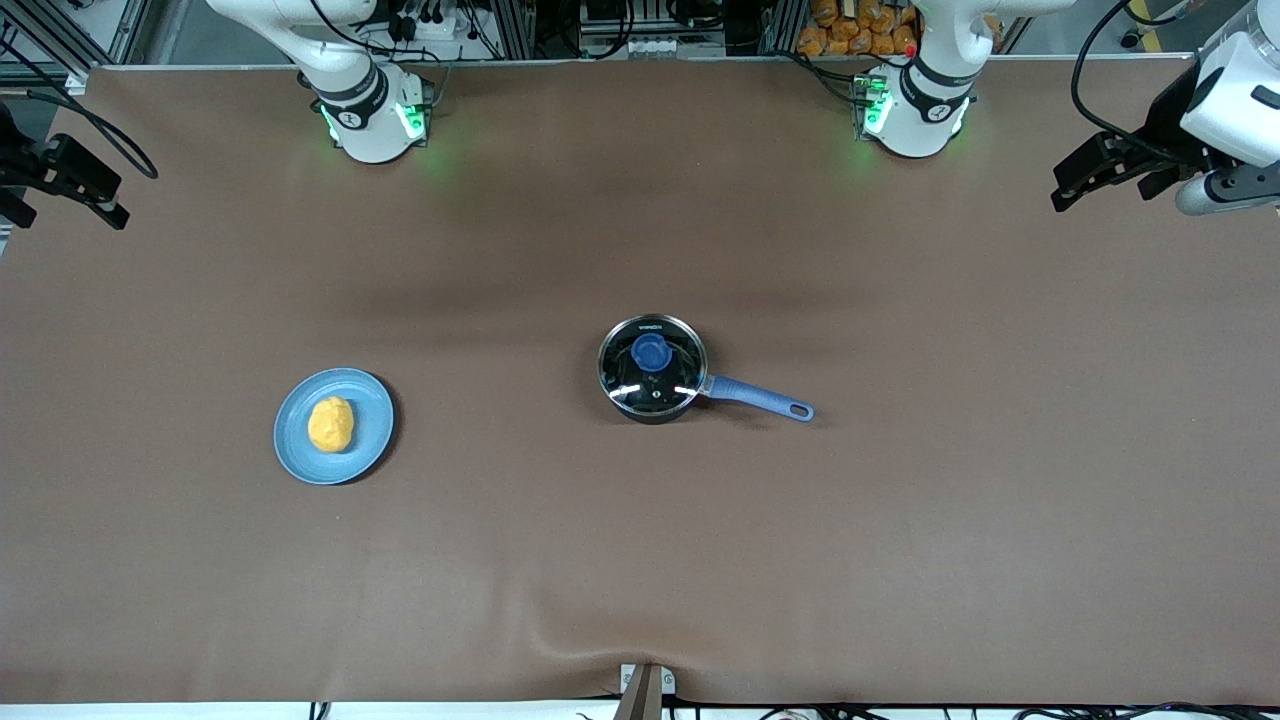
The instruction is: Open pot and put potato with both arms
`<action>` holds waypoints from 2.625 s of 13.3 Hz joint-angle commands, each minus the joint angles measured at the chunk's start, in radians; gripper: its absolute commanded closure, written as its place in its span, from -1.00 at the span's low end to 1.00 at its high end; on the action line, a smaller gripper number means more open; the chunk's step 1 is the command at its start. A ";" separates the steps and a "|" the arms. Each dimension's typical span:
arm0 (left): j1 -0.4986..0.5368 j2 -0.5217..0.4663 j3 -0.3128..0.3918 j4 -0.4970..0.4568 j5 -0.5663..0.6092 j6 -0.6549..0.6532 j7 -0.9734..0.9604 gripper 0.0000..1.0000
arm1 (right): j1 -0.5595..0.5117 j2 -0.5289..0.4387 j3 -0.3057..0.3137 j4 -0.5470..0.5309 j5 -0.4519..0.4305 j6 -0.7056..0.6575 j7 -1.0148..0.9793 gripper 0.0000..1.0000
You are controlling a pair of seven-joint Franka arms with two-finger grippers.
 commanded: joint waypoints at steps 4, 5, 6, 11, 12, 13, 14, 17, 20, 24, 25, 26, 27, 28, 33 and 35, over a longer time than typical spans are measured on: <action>0.028 0.042 -0.005 0.056 -0.020 -0.025 0.021 -1.00 | -0.012 -0.028 0.014 -0.025 -0.012 0.006 -0.005 -1.00; 0.019 0.045 -0.006 0.065 -0.020 -0.036 0.018 -1.00 | -0.011 -0.025 0.015 -0.025 -0.009 0.001 -0.005 -1.00; 0.019 0.059 -0.006 0.075 -0.020 -0.043 0.013 -1.00 | 0.007 -0.022 0.015 -0.025 -0.007 -0.008 0.002 -1.00; 0.016 0.107 -0.010 0.108 -0.020 -0.044 0.024 -1.00 | 0.074 0.024 0.014 -0.025 -0.002 0.001 0.070 -1.00; 0.018 0.111 -0.010 0.110 -0.025 -0.044 0.026 -1.00 | 0.074 0.050 0.014 -0.027 -0.001 0.006 0.071 -1.00; 0.016 0.113 -0.008 0.110 -0.020 -0.042 0.023 -1.00 | 0.074 0.078 0.014 -0.027 -0.002 0.017 0.071 -1.00; 0.015 0.117 -0.006 0.116 -0.010 -0.042 0.021 -1.00 | 0.071 0.107 0.014 -0.027 -0.002 0.035 0.071 -1.00; 0.025 0.136 -0.005 0.119 -0.011 -0.040 0.021 -1.00 | 0.070 0.130 0.014 -0.027 -0.002 0.046 0.071 -1.00; 0.028 0.173 0.000 0.148 -0.010 -0.040 0.022 -1.00 | 0.063 0.158 0.012 -0.031 -0.001 0.067 0.070 -1.00; 0.008 0.289 -0.008 0.235 -0.016 -0.037 0.019 -1.00 | 0.058 0.234 0.012 -0.036 -0.001 0.122 0.068 -1.00; -0.005 0.326 -0.010 0.258 -0.019 -0.037 0.016 -1.00 | 0.055 0.251 0.012 -0.059 -0.001 0.168 0.064 -1.00; -0.034 0.352 -0.013 0.268 -0.019 -0.033 0.009 -1.00 | 0.057 0.263 0.012 -0.100 -0.001 0.238 0.062 -1.00; -0.065 0.376 -0.013 0.276 -0.019 -0.022 0.004 -1.00 | 0.055 0.271 0.012 -0.143 -0.001 0.313 0.061 -1.00; -0.100 0.395 -0.013 0.277 -0.019 -0.016 0.001 -1.00 | 0.058 0.293 0.012 -0.166 -0.001 0.363 0.062 -1.00; -0.238 0.498 -0.014 0.315 -0.027 0.093 -0.146 -1.00 | 0.057 0.455 0.012 -0.192 0.017 0.505 0.061 -1.00; -0.284 0.533 -0.014 0.317 -0.027 0.159 -0.227 -1.00 | 0.055 0.492 0.014 -0.225 0.022 0.588 0.061 -1.00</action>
